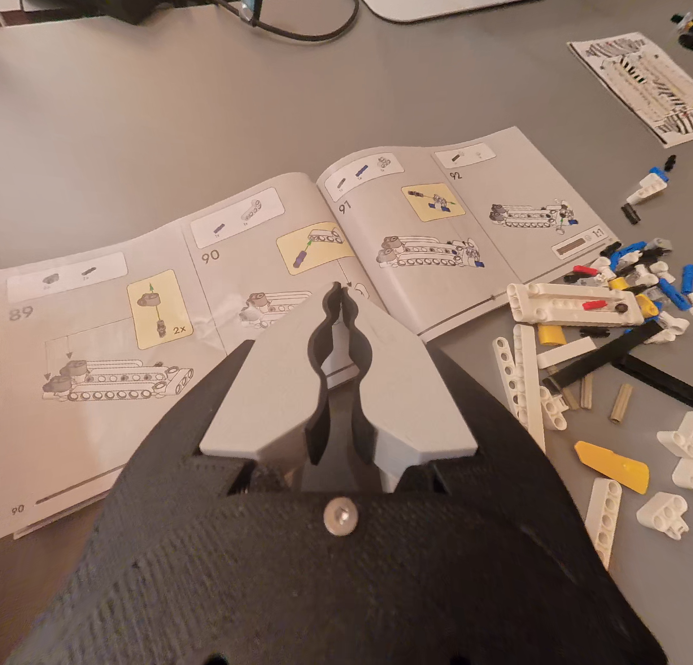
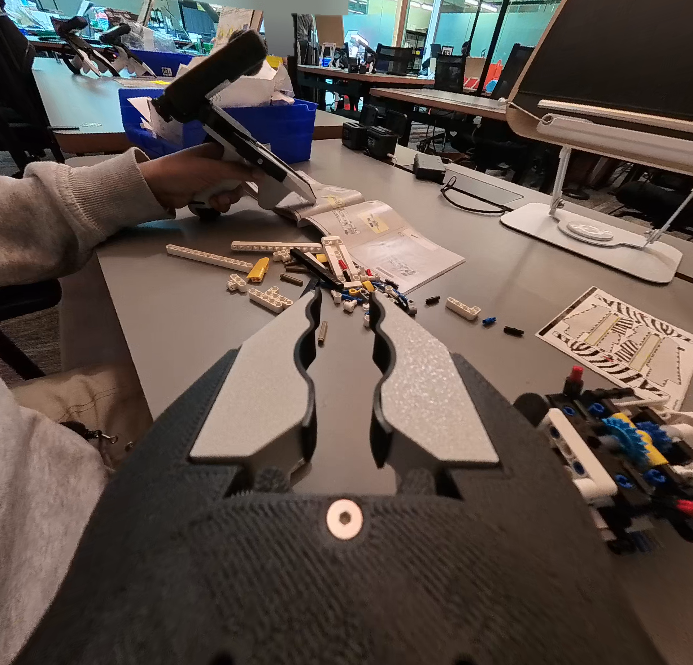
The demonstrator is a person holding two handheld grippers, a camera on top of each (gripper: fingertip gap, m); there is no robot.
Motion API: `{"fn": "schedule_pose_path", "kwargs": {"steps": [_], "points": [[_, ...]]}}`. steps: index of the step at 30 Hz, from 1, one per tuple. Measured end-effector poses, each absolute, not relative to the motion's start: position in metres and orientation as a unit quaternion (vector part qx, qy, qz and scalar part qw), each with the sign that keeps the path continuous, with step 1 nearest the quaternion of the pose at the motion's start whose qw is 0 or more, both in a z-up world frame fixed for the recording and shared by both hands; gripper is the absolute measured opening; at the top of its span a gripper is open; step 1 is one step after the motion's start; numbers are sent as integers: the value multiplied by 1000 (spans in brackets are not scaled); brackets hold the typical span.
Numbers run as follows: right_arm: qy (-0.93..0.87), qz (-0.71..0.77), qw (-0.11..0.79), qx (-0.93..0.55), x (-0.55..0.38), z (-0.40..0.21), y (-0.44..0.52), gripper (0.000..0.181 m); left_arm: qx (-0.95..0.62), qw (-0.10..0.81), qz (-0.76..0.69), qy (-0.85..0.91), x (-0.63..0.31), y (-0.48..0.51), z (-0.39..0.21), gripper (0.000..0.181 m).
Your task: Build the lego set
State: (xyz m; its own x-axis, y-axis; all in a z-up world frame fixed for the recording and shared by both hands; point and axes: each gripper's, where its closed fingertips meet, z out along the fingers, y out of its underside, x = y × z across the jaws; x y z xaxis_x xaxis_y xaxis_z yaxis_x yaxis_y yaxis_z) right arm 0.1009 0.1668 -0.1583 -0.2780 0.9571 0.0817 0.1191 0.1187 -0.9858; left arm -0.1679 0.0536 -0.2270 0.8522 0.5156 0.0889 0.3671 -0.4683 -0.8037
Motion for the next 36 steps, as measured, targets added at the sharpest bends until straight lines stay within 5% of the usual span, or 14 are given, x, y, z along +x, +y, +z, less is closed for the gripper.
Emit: {"fn": "schedule_pose_path", "kwargs": {"steps": [8,13,16,21,36], "points": [[-620,509,421,-424,103,-156,165,24,-788,563,177,-176,-146,60,-167,6],[-615,514,427,-418,105,-153,165,25,-834,549,4,-49,-28,94,-162,8],[-614,516,426,-418,105,-153,165,25,-850,527,17,-12,8,95,-178,10],[-614,517,427,-417,106,-152,165,25,-802,583,-118,-51,62,88,-181,0],[-622,506,424,-422,103,-156,164,25,-750,619,-213,-97,61,82,-168,0]]}}
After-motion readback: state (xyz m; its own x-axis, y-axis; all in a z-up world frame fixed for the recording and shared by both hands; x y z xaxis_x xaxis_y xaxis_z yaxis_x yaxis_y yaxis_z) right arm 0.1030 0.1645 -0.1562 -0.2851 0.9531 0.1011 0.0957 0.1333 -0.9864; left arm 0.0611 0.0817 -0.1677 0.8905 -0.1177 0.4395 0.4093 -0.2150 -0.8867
